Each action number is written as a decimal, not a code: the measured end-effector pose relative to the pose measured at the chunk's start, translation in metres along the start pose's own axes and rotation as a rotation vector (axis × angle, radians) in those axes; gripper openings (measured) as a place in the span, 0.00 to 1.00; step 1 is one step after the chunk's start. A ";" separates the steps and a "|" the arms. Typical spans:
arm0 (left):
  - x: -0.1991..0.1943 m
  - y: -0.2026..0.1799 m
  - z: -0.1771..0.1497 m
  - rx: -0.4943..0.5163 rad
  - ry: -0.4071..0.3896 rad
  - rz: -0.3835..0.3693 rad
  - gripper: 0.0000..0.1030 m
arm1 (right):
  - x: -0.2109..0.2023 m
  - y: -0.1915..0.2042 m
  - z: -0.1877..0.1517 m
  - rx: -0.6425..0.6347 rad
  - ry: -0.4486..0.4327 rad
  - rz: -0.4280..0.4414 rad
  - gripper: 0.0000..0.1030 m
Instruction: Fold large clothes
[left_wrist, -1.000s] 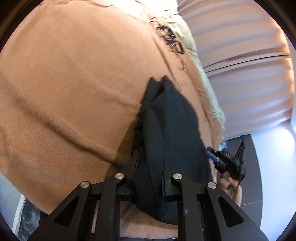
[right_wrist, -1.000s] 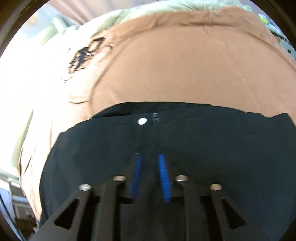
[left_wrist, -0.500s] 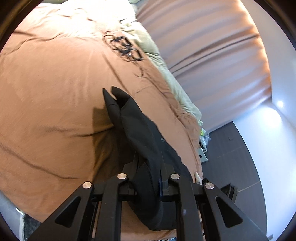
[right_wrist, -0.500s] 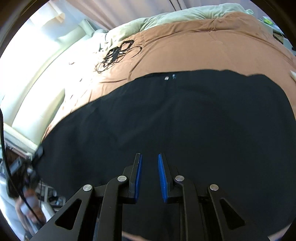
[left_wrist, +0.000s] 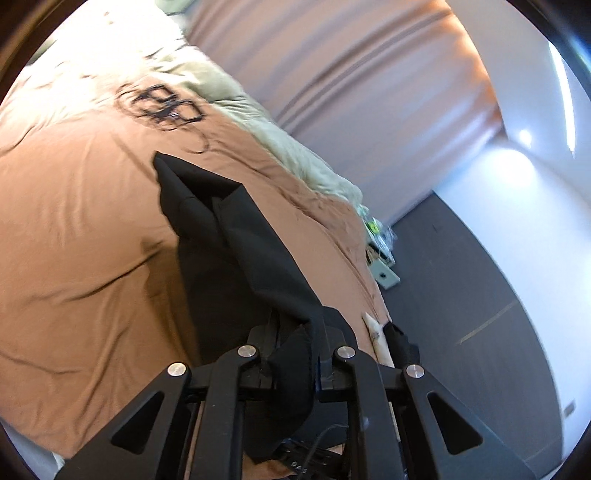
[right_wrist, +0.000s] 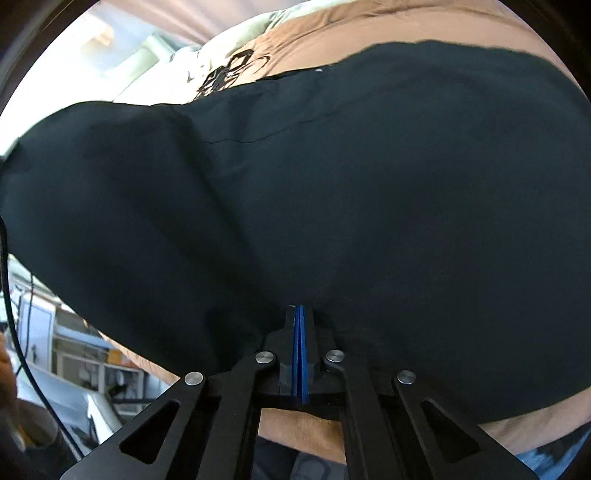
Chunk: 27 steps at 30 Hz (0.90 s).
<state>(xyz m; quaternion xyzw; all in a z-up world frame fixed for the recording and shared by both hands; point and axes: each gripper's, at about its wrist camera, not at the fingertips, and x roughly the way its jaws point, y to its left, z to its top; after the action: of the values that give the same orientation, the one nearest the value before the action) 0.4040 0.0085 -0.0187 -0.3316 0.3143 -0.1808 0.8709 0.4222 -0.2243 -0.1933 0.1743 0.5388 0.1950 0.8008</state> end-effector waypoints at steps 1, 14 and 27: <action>0.004 -0.010 0.000 0.017 0.009 -0.020 0.13 | -0.001 -0.001 0.000 0.003 0.001 0.008 0.00; 0.073 -0.104 -0.013 0.189 0.157 -0.120 0.13 | -0.102 -0.055 -0.004 0.039 -0.138 0.088 0.21; 0.180 -0.150 -0.092 0.198 0.495 -0.150 0.23 | -0.192 -0.156 -0.042 0.268 -0.287 -0.002 0.44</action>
<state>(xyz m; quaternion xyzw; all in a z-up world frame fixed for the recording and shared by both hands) 0.4592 -0.2358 -0.0458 -0.2129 0.4730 -0.3502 0.7799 0.3372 -0.4523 -0.1323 0.3049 0.4406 0.0937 0.8391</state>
